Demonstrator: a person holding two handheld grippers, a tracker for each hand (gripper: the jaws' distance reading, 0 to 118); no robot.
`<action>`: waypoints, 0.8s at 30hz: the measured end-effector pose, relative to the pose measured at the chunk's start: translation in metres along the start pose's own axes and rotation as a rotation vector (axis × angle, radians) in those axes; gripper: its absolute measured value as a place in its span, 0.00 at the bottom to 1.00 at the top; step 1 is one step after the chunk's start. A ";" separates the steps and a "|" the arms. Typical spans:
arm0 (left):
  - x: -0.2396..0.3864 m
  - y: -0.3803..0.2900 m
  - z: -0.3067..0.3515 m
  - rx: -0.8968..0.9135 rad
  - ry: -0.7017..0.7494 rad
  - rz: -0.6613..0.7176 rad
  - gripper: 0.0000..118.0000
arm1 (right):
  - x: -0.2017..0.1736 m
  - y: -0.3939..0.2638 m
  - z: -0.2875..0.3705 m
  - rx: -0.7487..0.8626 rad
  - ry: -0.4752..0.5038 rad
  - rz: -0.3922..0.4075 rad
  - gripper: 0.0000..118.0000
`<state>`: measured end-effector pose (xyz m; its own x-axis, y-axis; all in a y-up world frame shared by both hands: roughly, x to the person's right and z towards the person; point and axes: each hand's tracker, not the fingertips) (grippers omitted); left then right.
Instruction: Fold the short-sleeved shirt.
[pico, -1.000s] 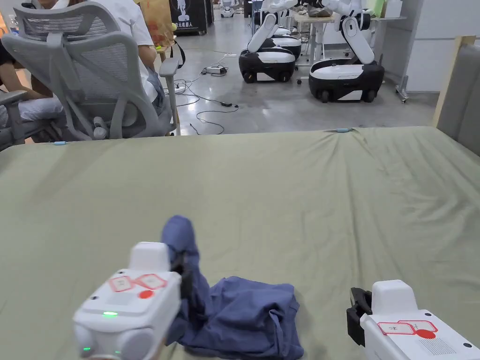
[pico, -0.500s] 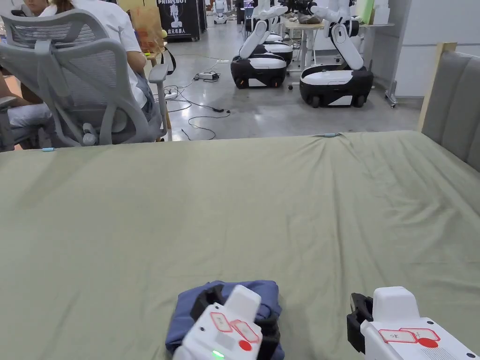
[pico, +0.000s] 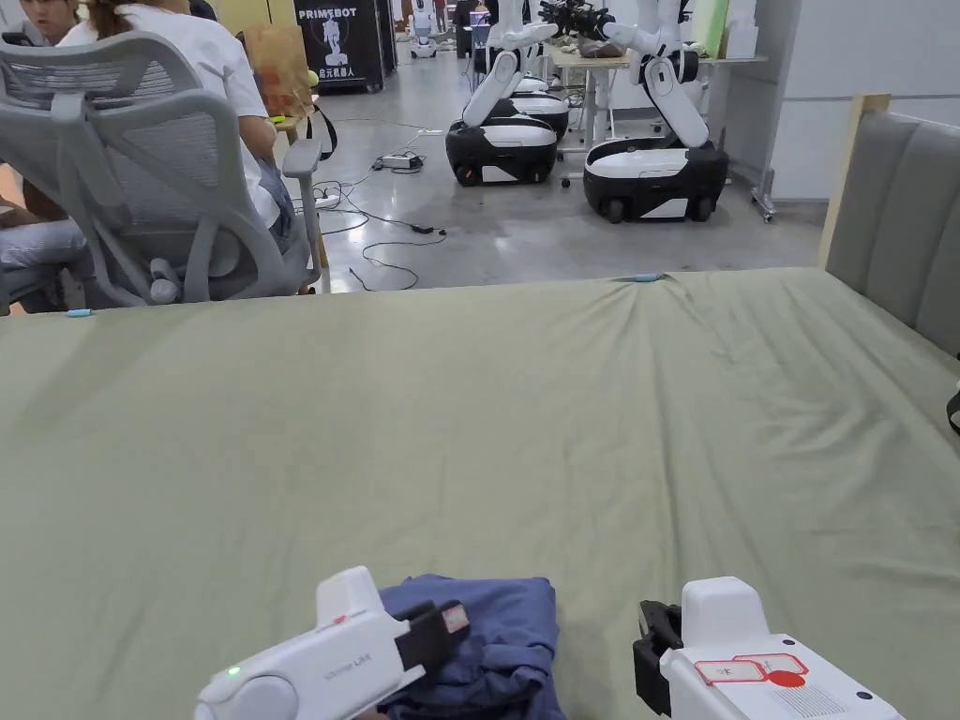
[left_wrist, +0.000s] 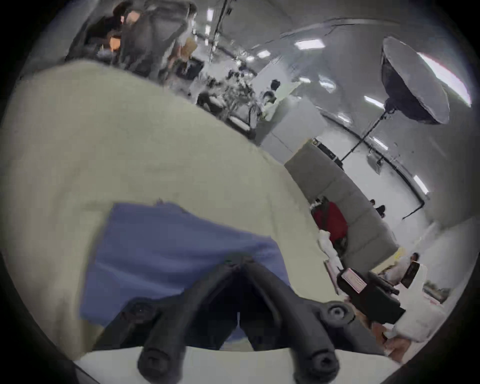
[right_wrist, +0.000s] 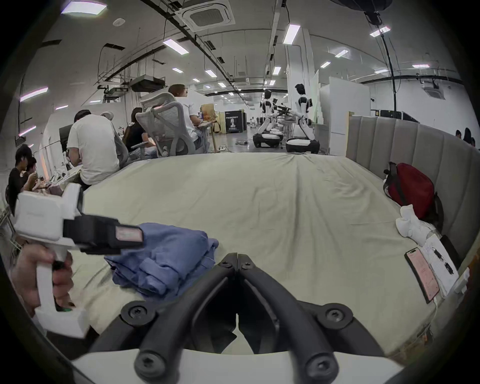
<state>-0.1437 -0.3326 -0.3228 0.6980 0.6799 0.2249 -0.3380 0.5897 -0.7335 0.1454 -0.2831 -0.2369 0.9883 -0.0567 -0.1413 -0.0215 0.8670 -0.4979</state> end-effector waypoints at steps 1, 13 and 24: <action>0.001 -0.005 -0.008 -0.025 -0.046 0.022 0.00 | -0.001 0.000 -0.001 -0.003 0.003 -0.003 0.00; 0.025 -0.015 -0.004 0.004 0.012 -0.117 0.00 | -0.023 0.007 -0.026 -0.056 0.071 -0.004 0.00; -0.072 0.019 0.072 0.130 0.010 0.153 1.00 | -0.014 -0.021 -0.113 -0.253 0.326 -0.349 0.00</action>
<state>-0.2459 -0.3389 -0.3072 0.6384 0.7618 0.1102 -0.5190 0.5317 -0.6693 0.1148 -0.3566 -0.3205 0.8460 -0.5058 -0.1689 0.2245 0.6251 -0.7476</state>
